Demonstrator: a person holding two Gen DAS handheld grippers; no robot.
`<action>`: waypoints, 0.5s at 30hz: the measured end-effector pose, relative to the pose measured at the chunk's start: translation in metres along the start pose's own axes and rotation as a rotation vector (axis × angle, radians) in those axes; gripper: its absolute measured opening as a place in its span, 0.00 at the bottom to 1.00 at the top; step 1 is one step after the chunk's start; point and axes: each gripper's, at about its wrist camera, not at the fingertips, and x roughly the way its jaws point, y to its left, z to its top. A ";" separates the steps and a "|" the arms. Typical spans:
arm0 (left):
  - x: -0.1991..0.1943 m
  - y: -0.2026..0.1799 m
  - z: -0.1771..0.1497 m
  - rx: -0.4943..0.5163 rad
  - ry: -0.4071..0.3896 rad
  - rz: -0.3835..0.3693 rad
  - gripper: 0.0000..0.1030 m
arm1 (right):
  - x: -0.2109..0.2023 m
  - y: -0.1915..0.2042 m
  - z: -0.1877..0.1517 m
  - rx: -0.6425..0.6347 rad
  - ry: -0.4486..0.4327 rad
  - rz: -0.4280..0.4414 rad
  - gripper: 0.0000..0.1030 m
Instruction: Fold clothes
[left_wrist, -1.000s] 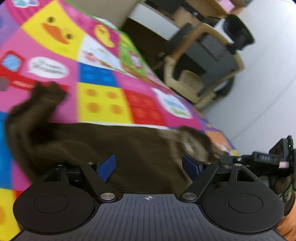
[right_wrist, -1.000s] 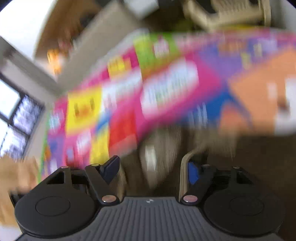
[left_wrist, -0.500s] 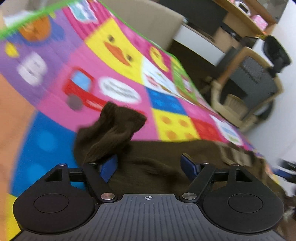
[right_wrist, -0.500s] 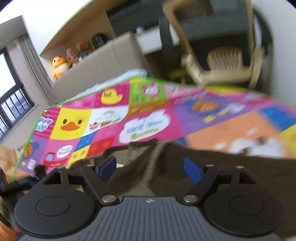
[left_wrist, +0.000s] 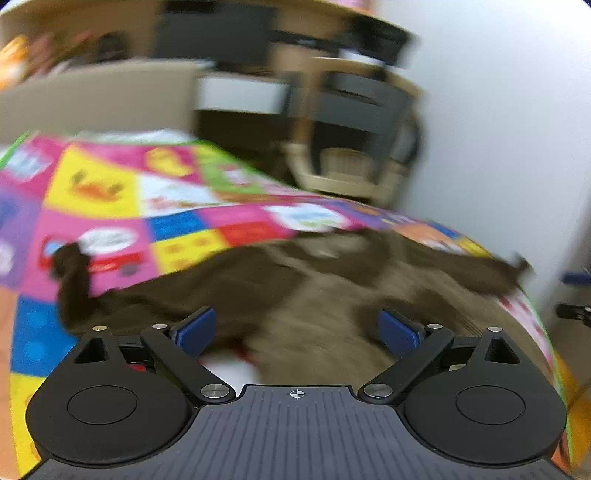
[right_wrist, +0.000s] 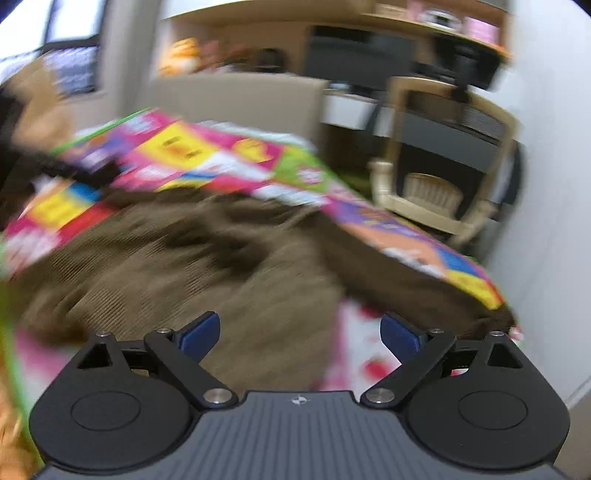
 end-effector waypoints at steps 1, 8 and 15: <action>-0.007 -0.015 -0.005 0.037 0.007 -0.021 0.96 | -0.001 0.013 -0.007 -0.027 0.010 0.031 0.92; -0.043 -0.089 -0.059 0.197 0.108 -0.136 0.97 | 0.027 0.098 -0.019 -0.284 0.081 0.106 0.92; -0.039 -0.119 -0.104 0.375 0.195 -0.034 0.97 | 0.029 0.061 0.046 -0.181 -0.127 -0.294 0.90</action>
